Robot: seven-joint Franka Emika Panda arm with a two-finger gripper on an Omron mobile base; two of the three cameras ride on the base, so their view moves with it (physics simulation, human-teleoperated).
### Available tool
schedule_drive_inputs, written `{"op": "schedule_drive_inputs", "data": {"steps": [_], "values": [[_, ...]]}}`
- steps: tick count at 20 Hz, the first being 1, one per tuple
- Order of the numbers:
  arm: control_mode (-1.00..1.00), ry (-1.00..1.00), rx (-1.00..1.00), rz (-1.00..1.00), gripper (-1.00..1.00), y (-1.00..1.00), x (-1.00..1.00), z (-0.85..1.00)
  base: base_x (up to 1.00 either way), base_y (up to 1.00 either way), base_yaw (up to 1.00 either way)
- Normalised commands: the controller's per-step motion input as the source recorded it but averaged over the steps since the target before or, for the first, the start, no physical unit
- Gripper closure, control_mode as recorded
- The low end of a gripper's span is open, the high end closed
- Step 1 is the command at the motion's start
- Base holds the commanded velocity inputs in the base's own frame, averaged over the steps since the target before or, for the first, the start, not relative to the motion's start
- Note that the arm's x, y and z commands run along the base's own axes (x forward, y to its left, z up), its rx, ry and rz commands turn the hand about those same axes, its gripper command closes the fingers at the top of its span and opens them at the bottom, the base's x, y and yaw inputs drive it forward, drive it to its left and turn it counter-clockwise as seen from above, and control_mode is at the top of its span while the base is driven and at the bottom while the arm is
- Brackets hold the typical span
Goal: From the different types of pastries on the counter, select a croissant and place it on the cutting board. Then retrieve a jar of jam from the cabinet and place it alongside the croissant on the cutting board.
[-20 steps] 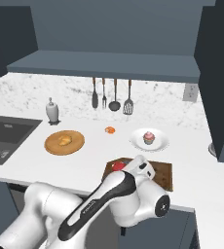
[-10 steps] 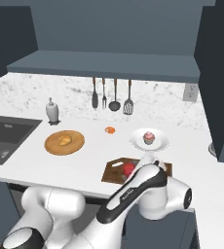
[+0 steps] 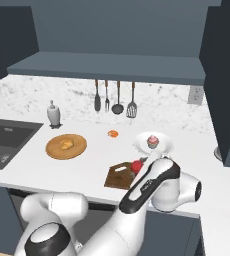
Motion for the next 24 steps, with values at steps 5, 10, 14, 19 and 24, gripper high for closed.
{"op": "schedule_drive_inputs", "data": {"steps": [5,10,14,19,24], "values": [[-1.0,-0.06,0.0,0.0,1.0,0.0,0.37,-0.08,0.0,0.0,0.0],[-1.0,0.12,0.0,0.0,1.0,0.0,0.07,-0.36,0.0,0.0,0.0],[-1.0,0.26,0.0,0.0,1.0,0.0,0.0,-0.51,0.0,0.0,0.0],[-1.0,0.26,0.0,0.0,1.0,0.0,0.02,-0.41,0.0,0.0,0.0],[-1.0,0.19,0.0,0.02,1.0,0.0,0.03,-0.19,0.0,0.0,0.0]]}}
